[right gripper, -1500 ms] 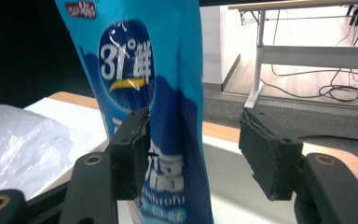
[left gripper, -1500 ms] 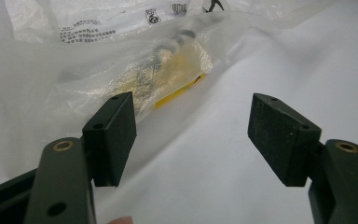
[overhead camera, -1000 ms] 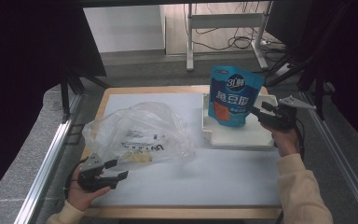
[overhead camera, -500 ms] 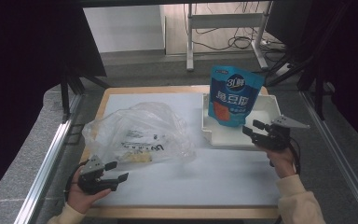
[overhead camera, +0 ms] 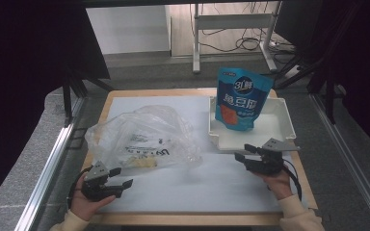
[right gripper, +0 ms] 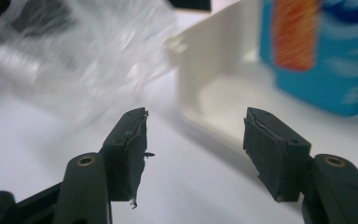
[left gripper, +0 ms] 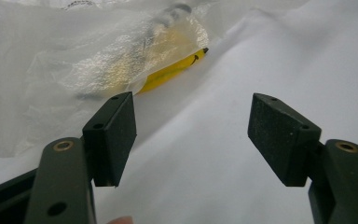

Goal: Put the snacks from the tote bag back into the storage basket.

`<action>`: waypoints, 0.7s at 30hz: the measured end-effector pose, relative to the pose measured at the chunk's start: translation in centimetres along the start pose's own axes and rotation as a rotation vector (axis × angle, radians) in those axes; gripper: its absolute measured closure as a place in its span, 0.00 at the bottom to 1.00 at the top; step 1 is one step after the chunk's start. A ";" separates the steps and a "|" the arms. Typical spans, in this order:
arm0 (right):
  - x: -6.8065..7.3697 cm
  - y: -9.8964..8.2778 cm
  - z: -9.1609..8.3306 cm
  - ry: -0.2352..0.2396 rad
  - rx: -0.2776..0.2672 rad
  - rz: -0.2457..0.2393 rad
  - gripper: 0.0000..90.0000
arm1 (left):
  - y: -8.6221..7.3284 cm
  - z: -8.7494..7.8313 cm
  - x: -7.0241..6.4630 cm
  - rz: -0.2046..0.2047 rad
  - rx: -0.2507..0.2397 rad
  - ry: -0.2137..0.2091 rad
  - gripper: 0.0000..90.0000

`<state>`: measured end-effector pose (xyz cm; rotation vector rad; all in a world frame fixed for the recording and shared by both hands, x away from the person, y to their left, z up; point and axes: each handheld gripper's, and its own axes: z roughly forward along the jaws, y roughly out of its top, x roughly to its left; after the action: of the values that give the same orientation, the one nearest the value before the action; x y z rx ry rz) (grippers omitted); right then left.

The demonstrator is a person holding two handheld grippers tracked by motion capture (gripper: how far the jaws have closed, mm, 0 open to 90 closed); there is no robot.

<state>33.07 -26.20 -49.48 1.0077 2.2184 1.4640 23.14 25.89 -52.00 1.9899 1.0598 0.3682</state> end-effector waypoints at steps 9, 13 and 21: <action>2.7 -1.2 1.9 0.055 0.063 -0.029 0.43 | -0.2 0.2 0.0 -0.006 0.008 0.000 0.36; 2.6 -1.4 2.1 0.044 0.070 -0.017 0.43 | -0.2 0.2 0.1 -0.010 0.008 0.001 0.36; 2.3 -1.5 2.0 0.025 0.061 -0.018 0.43 | -0.3 0.3 0.2 -0.016 0.012 0.004 0.36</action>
<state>32.04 -23.58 -51.38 0.9903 2.2969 1.4166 23.26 25.98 -52.45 1.9908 1.0824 0.3581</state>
